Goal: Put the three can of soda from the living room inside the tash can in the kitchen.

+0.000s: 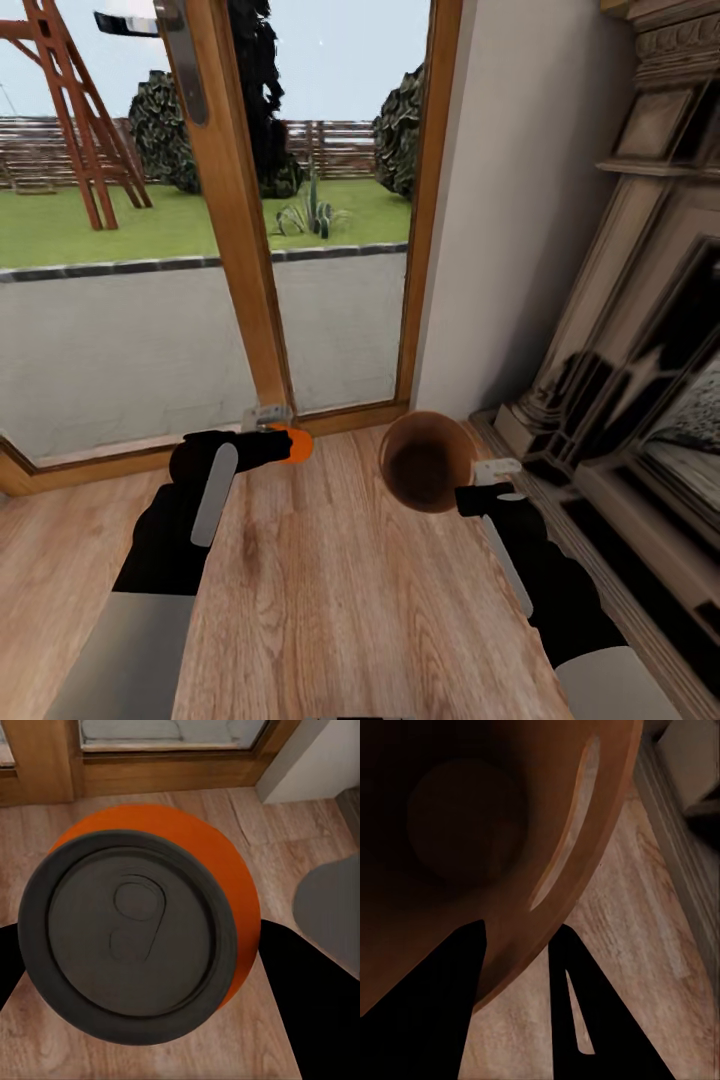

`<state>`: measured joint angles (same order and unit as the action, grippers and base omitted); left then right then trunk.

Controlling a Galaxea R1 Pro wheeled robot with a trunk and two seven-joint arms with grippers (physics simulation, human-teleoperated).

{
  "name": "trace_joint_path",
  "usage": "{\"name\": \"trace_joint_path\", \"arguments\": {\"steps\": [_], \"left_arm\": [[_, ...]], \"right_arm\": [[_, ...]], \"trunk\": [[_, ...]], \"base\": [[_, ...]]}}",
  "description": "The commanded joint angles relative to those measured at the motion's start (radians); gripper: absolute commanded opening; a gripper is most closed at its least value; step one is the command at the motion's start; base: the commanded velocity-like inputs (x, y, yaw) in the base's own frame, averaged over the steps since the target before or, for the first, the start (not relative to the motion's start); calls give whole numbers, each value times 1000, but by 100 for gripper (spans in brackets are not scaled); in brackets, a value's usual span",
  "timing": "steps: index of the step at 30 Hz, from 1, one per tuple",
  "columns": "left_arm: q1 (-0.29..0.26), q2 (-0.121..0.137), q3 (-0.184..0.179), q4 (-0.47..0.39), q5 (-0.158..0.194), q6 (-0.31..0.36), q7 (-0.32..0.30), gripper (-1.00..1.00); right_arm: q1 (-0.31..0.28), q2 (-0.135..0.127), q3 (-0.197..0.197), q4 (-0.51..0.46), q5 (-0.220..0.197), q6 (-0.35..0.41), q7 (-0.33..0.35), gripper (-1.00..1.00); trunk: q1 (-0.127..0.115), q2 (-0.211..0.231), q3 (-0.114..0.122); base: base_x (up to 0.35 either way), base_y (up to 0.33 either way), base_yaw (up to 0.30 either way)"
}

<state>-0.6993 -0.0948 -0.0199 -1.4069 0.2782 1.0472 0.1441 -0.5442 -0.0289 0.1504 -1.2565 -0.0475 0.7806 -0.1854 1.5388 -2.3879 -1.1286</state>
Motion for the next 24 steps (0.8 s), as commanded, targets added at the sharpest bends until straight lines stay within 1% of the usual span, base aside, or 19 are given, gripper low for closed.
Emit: {"name": "trace_joint_path", "arguments": {"steps": [1, 11, 24], "left_arm": [[0, 0, 0, 1, 0, 0, 0, -100], [1, 0, 0, 8, -2, -1, 0, -100], [10, 0, 0, 4, -2, -3, 1, -100]], "right_arm": [[0, 0, 1, 0, 11, 0, 2, -100], [3, -1, 4, 2, 5, -2, 12, -100], [13, -4, 3, -2, 7, -4, 12, -100]], "trunk": [[0, 0, 0], [0, 0, 0], [0, 0, 0]], "base": [[0, 0, 0], [0, 0, 0], [0, 0, 0]]}}
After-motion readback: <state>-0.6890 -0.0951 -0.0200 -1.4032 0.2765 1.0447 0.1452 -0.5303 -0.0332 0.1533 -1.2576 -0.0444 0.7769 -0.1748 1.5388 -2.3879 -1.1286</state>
